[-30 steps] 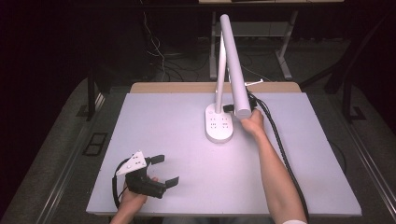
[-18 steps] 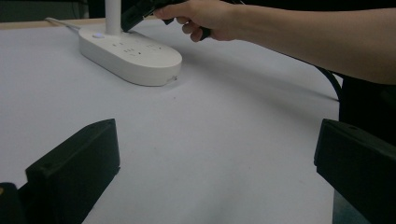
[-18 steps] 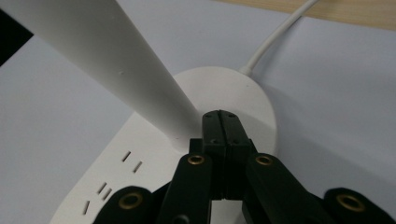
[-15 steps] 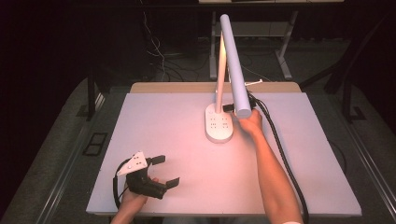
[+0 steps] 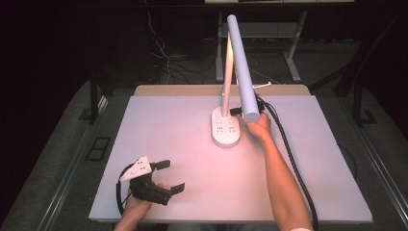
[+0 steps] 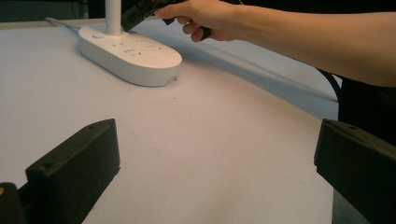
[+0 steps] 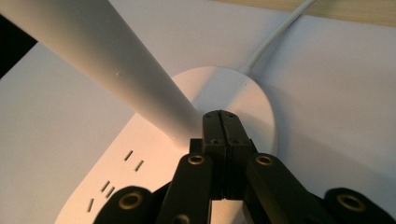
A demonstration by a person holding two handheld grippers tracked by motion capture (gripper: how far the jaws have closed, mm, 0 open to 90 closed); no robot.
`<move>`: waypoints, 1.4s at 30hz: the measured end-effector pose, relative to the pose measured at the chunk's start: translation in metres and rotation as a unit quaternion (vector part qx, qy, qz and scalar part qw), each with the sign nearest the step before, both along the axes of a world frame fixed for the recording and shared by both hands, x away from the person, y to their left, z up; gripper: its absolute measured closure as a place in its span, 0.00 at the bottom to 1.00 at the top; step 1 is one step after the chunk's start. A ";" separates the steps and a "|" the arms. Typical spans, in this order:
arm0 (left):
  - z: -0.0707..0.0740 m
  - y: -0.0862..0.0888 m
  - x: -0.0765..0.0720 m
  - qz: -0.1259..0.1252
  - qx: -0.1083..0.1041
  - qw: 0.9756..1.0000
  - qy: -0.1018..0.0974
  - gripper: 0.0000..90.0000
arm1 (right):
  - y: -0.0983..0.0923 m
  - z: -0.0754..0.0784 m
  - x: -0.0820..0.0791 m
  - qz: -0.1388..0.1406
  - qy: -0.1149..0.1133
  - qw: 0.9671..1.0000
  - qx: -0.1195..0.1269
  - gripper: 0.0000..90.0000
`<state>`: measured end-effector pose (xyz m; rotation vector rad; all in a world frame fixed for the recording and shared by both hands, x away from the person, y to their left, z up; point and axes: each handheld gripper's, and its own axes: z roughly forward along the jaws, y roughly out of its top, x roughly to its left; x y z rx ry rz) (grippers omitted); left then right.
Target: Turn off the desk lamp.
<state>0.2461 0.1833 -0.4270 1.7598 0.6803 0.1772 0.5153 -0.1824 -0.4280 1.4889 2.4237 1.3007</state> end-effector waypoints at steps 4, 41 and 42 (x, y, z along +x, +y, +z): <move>0.000 0.000 -0.001 0.002 -0.002 1.000 -0.002 0.00 | 0.000 -0.002 -0.002 0.000 -0.004 1.000 0.002 1.00; 0.000 0.000 -0.001 0.001 0.001 1.000 -0.001 0.00 | 0.004 -0.006 -0.006 0.003 -0.009 1.000 0.015 1.00; 0.000 0.000 -0.001 0.001 0.001 1.000 -0.002 0.00 | 0.004 -0.007 -0.006 0.002 -0.011 1.000 0.017 1.00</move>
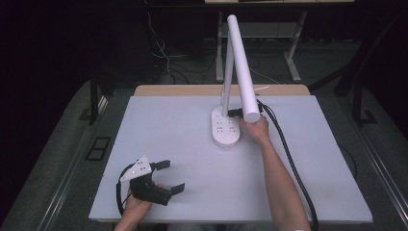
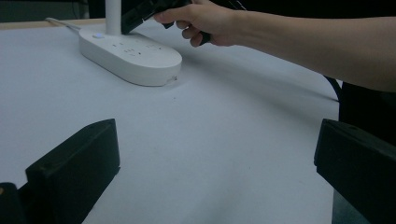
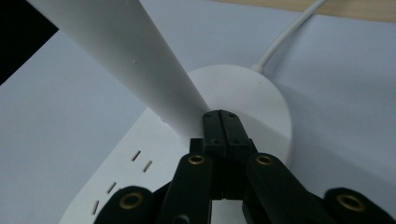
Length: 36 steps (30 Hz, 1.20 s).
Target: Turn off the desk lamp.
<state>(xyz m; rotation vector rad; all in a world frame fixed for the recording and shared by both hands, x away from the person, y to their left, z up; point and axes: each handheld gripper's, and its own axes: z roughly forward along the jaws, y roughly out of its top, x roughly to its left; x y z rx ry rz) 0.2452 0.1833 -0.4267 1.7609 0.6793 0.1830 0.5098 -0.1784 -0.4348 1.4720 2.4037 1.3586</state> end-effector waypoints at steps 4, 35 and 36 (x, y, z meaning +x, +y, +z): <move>0.000 0.001 0.000 0.001 -0.003 1.000 0.001 0.00 | 0.001 0.001 0.000 -0.001 -0.003 1.000 -0.006 1.00; -0.001 -0.001 0.000 0.000 -0.001 1.000 0.004 0.00 | -0.023 0.030 -0.014 -0.005 -0.029 1.000 0.000 1.00; -0.001 -0.001 0.000 0.000 -0.001 1.000 0.004 0.00 | -0.027 0.035 -0.017 -0.005 -0.033 0.999 -0.001 1.00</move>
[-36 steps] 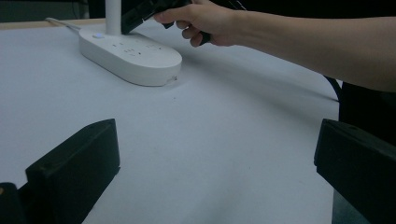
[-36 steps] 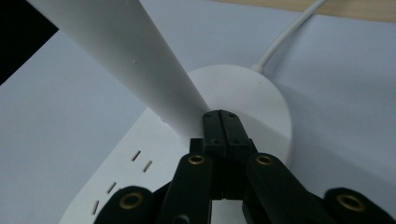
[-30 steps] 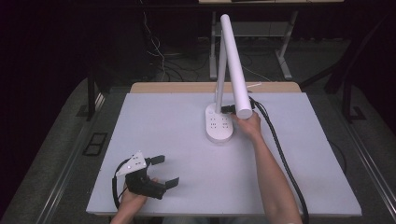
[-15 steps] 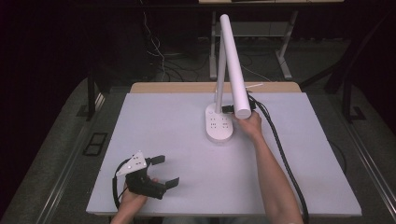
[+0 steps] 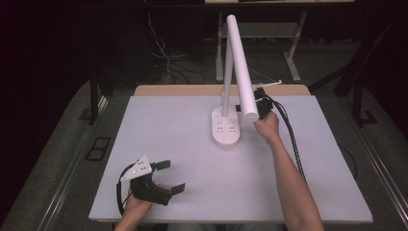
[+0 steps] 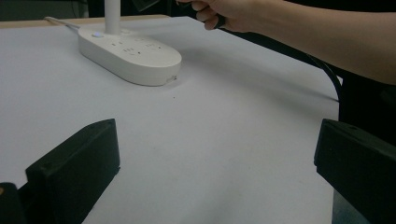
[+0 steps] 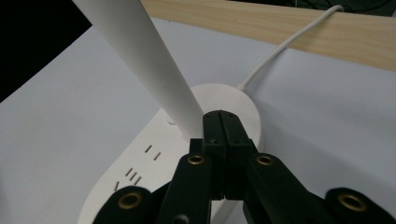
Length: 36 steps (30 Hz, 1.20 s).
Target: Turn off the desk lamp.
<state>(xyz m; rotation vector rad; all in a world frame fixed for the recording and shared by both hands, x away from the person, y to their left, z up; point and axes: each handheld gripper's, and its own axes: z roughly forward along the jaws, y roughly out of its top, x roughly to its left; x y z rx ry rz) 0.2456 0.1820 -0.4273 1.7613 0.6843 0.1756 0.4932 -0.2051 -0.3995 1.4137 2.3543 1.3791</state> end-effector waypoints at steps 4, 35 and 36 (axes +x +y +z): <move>0.000 0.000 0.000 0.001 0.000 1.000 0.000 0.00 | -0.006 0.008 -0.006 0.008 -0.015 1.000 -0.008 1.00; 0.000 -0.003 -0.001 -0.006 0.004 1.000 -0.002 0.00 | -0.051 0.042 -0.102 0.000 -0.045 0.999 -0.015 0.18; 0.000 -0.003 -0.001 -0.006 0.004 1.000 -0.002 0.00 | -0.053 0.045 -0.112 -0.002 -0.050 0.999 -0.015 0.11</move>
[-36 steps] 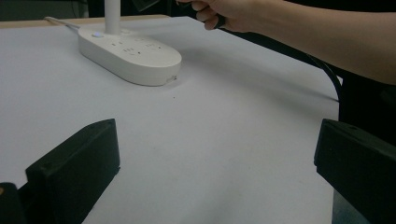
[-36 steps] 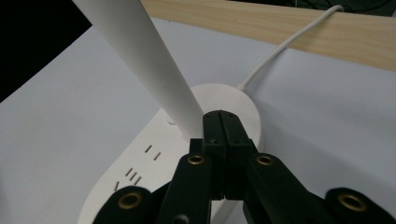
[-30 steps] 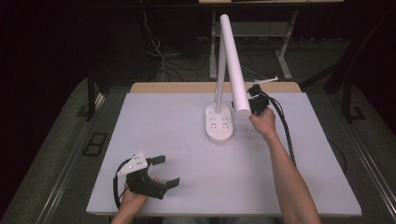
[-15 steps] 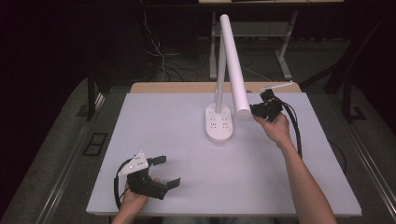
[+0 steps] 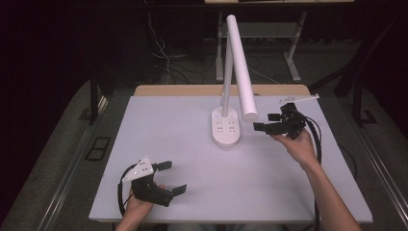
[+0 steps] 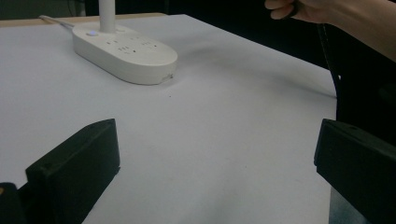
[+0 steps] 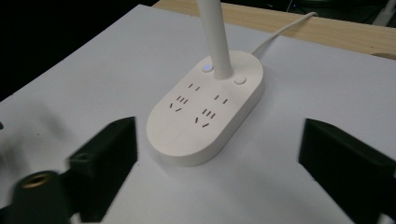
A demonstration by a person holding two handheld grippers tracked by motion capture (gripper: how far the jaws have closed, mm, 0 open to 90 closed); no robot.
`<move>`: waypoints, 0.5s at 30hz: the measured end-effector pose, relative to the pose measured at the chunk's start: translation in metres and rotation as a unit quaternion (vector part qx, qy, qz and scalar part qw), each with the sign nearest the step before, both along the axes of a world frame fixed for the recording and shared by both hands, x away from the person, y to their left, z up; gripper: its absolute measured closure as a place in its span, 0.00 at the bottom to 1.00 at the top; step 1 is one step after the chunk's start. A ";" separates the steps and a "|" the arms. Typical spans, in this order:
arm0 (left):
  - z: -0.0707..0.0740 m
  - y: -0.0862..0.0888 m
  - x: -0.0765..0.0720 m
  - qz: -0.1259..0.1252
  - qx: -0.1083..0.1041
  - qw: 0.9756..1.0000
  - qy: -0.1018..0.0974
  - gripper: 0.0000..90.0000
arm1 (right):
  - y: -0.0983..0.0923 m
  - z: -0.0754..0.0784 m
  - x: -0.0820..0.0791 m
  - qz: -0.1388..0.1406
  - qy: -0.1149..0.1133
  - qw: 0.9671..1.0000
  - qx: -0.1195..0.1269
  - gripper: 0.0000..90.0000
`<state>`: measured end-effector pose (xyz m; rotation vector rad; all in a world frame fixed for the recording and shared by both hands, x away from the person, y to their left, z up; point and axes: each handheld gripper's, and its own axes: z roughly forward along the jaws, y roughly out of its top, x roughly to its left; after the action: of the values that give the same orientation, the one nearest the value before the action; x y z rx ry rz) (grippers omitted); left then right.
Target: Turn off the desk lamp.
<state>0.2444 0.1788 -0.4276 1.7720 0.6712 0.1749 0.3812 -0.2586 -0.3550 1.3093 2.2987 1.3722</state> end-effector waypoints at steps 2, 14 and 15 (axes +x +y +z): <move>0.000 0.000 0.000 0.000 0.000 1.000 -0.001 0.00 | -0.003 0.001 -0.010 -0.001 0.001 1.000 0.009 0.01; 0.000 0.000 -0.001 0.002 0.001 1.000 -0.001 0.00 | -0.020 -0.001 -0.057 -0.003 -0.009 1.000 0.022 0.01; 0.001 0.000 -0.001 0.003 0.000 1.000 -0.001 0.00 | -0.021 -0.004 -0.066 0.000 -0.009 1.000 0.021 0.01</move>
<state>0.2431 0.1791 -0.4270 1.7697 0.6761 0.1804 0.3151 -0.2798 -0.3591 1.3033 2.2705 1.4327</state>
